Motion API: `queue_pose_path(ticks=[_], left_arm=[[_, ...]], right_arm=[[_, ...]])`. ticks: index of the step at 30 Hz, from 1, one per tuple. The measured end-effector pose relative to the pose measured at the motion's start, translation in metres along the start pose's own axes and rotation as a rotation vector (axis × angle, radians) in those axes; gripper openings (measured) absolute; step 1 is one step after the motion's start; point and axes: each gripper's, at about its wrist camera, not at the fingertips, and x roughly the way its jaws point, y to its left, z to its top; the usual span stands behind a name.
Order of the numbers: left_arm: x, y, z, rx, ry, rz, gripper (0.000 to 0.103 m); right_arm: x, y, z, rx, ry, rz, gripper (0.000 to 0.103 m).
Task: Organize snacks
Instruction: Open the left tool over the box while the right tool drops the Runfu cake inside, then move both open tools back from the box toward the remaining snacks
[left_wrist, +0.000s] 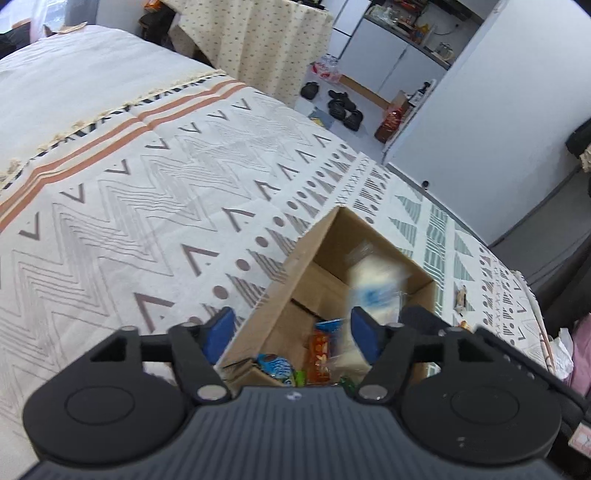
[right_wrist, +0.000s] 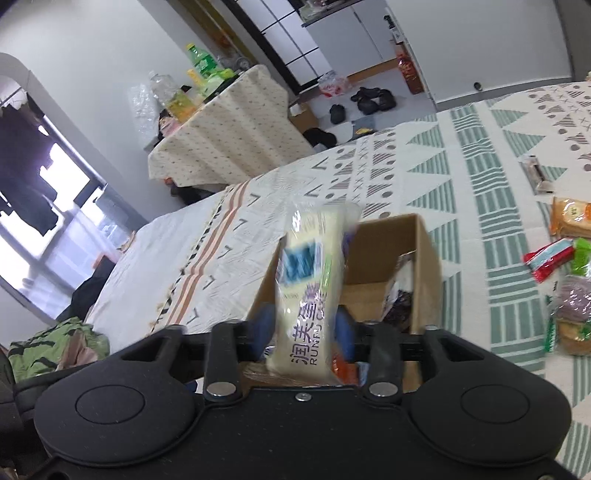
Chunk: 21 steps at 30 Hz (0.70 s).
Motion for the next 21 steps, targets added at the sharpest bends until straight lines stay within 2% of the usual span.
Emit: queue_pose_path(ticks=[1, 4, 9, 15, 21], left_arm=[[-0.002, 0.001, 0.000, -0.002, -0.003, 0.005, 0.076], [-0.005, 0.001, -0.004, 0.003, -0.002, 0.008, 0.083], [-0.009, -0.005, -0.013, 0.009, 0.022, 0.022, 0.086], [-0.020, -0.021, -0.024, 0.033, 0.016, 0.013, 0.091], [-0.030, -0.039, -0.035, 0.041, -0.001, -0.020, 0.103]], right_arm=[[-0.001, 0.000, -0.001, -0.003, 0.005, -0.013, 0.058], [-0.011, -0.004, -0.002, -0.009, 0.019, -0.051, 0.058], [-0.038, -0.018, -0.005, -0.012, 0.018, -0.101, 0.058], [-0.074, -0.040, -0.006, -0.014, -0.004, -0.162, 0.060], [-0.100, -0.057, -0.006, -0.017, -0.023, -0.200, 0.063]])
